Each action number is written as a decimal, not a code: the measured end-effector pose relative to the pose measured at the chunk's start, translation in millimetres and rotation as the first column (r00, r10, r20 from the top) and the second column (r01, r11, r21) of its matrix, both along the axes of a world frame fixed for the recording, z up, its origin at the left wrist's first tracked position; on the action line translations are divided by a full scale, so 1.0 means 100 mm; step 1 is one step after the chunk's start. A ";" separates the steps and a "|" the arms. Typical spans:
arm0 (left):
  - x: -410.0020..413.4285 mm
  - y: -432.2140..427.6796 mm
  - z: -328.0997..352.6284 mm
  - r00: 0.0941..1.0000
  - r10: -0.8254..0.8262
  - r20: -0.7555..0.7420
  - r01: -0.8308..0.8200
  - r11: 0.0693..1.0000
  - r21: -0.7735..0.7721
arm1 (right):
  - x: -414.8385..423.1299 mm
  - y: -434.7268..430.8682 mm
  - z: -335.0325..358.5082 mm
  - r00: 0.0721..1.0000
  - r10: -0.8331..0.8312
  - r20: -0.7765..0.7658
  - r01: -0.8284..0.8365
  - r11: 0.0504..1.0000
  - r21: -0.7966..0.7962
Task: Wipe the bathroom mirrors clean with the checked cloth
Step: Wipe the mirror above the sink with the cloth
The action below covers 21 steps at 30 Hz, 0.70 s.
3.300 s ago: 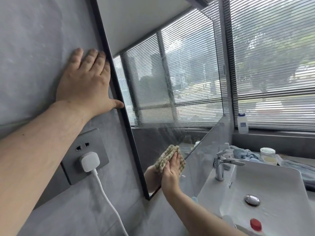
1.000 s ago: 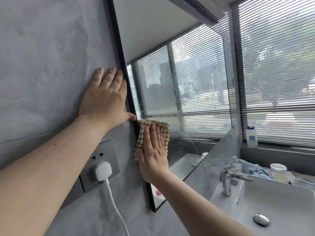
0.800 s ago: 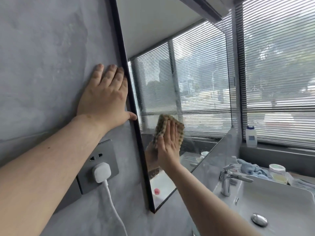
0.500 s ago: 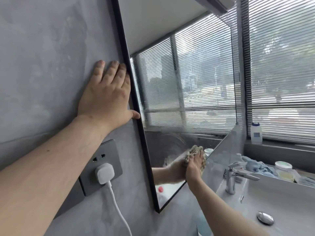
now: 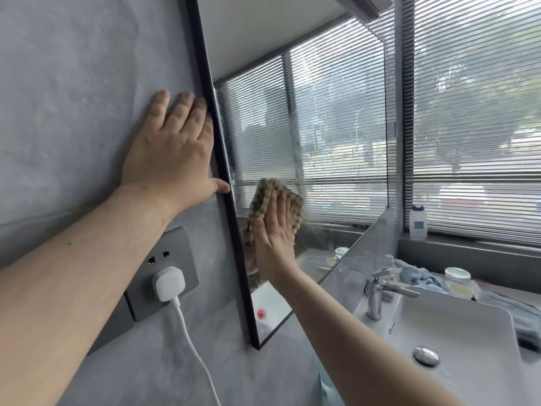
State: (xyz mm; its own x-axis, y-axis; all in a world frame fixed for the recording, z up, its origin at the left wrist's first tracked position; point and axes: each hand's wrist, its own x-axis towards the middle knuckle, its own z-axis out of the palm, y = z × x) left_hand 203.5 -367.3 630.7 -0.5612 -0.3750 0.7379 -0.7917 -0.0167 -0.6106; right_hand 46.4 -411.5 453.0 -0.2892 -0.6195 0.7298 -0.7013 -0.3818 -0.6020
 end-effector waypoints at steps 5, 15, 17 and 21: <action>0.00 -0.02 -0.01 1.000 -0.019 -0.006 0.019 1.000 -0.004 | -0.23 -0.16 -0.21 0.963 -0.038 0.267 0.028 0.999 0.039; 0.01 -0.02 -0.01 0.999 -0.051 -0.003 0.051 0.998 -0.028 | -0.46 -0.27 -1.16 0.729 -0.111 0.675 -0.019 0.983 0.182; 0.00 -0.01 -0.02 0.999 -0.049 -0.004 0.049 0.998 -0.029 | -0.42 -0.24 -1.18 0.749 -0.154 0.645 -0.013 0.969 0.246; 0.00 -0.01 -0.01 0.998 -0.057 -0.012 0.057 0.998 -0.015 | -0.18 0.05 -1.30 0.919 -0.089 0.383 -0.028 0.957 0.290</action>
State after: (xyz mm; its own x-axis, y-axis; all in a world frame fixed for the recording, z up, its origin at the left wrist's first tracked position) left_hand 203.2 -367.9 629.5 -0.5722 -0.3314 0.7502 -0.7991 0.0196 -0.6009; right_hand 28.9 -406.3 323.2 -0.5346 -0.7693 0.3497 -0.3978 -0.1360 -0.9073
